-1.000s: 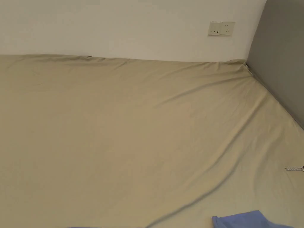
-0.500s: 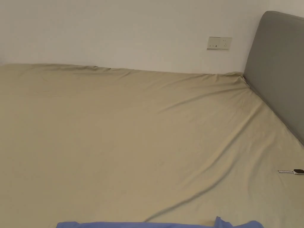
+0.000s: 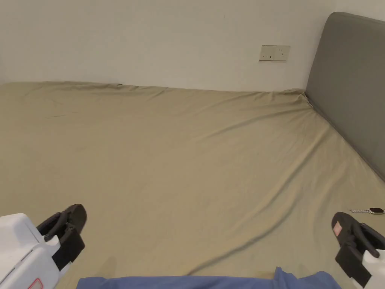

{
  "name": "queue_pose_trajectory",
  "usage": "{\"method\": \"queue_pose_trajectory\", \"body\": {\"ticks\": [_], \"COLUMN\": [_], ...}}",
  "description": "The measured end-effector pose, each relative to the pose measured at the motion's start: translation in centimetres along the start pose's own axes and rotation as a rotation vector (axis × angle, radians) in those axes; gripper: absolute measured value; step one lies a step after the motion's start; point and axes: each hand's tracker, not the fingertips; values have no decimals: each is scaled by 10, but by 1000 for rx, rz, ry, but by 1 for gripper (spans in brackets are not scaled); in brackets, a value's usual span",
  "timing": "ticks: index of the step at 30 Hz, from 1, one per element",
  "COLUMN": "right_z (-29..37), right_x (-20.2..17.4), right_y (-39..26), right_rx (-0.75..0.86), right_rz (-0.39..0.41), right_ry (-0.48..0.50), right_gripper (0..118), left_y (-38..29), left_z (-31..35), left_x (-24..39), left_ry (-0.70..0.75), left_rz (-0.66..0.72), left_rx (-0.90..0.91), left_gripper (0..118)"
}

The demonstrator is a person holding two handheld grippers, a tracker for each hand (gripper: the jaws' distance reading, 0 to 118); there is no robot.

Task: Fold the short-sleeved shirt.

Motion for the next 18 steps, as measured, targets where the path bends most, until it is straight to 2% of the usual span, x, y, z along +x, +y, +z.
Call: {"method": "queue_pose_trajectory", "body": {"ticks": [2,6,7,8,9,10,11,14,18], "right_z": [-2,1,2,3,4,5,5,7,7], "right_x": [-8,-13,-12,-11,-10,-9,-9,-8,-13], "right_y": [-5,-13,-14,-14,-14,-15,-15,-25,-32], "right_rx": [-11,-58,-67,-76,-88,-101,-109,-151,-190], "right_rz": [13,70,77,77,75,72,72,65,49], "right_ry": [1,-1,-8,-12,-19,-27,-33,-65,-84], "right_gripper": [2,2,2,2,2,2,2,2,2], "left_y": [-5,-18,-24,-29,-38,-49,-58,-81,-110], "left_z": [-8,-28,-34,-40,-48,-53,-56,-57,-73], "left_x": [-16,-75,-97,-115,-138,-165,-176,-199,-221], "left_ry": [-21,-45,-68,-99,-106,-117,-116,-40,-92], "left_rz": [87,237,304,362,445,501,513,530,699], "left_rx": [-33,-218,-277,-356,-448,-516,-548,-620,-710], "left_gripper": [0,0,5,19,46,91,116,115,115]}}
